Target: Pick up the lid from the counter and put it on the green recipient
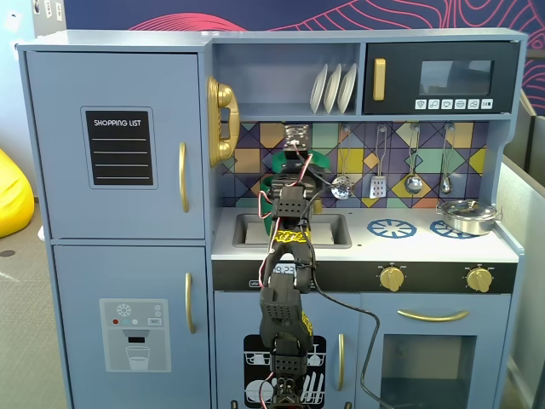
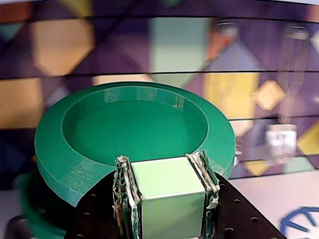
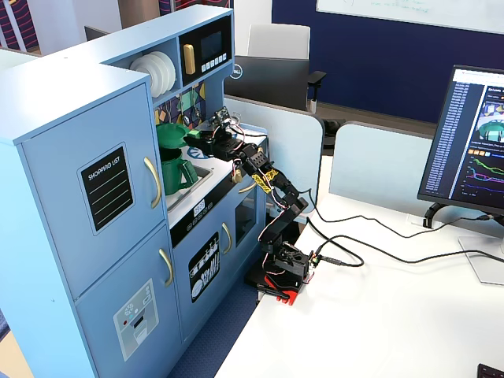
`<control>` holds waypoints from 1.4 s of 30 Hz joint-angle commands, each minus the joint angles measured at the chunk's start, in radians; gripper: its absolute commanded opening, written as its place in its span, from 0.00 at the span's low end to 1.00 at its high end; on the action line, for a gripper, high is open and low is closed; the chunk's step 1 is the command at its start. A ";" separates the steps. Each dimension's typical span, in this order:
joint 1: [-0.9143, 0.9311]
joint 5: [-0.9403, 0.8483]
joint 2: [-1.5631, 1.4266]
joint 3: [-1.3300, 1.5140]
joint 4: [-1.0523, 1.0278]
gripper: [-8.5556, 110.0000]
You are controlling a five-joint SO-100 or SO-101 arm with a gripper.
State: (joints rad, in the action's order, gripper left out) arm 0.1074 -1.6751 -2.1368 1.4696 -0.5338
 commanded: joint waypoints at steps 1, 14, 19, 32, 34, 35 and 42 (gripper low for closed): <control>-0.048 -0.025 -0.018 -0.083 0.003 0.07; -0.041 -0.020 0.060 -0.035 0.066 0.07; -0.040 -0.020 0.084 -0.034 0.069 0.07; -0.049 -0.028 0.086 0.015 0.075 0.07; -0.051 -0.031 0.083 0.025 0.075 0.07; -0.051 -0.029 0.081 0.028 0.074 0.07; -0.063 -0.035 0.071 0.058 0.074 0.07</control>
State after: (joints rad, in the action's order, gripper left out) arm 0.0706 -1.6889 -2.0371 1.5294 -0.4924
